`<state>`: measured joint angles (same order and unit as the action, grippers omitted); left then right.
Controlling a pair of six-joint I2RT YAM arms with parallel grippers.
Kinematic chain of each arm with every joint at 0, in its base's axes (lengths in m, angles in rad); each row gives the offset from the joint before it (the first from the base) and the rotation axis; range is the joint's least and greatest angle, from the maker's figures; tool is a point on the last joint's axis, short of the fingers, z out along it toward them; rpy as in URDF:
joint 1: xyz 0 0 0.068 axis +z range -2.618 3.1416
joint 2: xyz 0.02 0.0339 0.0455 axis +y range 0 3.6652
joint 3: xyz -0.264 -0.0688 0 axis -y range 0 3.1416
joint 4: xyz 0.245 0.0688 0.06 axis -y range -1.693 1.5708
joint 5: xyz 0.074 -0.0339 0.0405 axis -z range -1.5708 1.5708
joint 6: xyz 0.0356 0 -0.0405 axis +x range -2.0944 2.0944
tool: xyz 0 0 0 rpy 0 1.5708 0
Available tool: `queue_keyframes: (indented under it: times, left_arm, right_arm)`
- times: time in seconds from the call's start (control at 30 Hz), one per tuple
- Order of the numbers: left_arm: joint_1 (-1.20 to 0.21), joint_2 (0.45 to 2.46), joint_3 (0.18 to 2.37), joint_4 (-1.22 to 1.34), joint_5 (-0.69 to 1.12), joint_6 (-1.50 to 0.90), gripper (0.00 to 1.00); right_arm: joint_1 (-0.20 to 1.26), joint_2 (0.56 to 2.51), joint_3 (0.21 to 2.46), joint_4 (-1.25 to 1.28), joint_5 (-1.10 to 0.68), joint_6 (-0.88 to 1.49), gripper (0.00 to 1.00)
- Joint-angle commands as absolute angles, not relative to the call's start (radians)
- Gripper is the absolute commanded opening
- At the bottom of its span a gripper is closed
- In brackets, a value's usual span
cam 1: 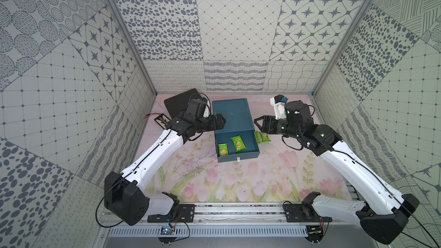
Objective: Take the cookies out of the drawer
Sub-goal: Pick up the cookie from the drawer.
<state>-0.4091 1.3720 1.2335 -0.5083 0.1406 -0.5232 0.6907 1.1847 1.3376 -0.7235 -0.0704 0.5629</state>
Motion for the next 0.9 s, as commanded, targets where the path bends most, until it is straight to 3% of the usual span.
queue_keyframes:
  times: [0.0,0.23,0.87]
  left_arm:
    - [-0.400,1.396,1.219,-0.423,0.203,-0.530,0.99]
    - [-0.386,1.404,1.214,-0.427,0.225,-0.528,0.99]
    - [-0.361,1.413,1.184,-0.385,0.333,-0.538,0.99]
  right_arm:
    - [0.778,1.238,1.370,-0.799,0.019,0.619,0.62]
    - [0.908,1.388,1.423,-0.842,0.133,0.673,0.66]
    - [0.928,1.589,1.467,-0.849,0.192,0.722,0.73]
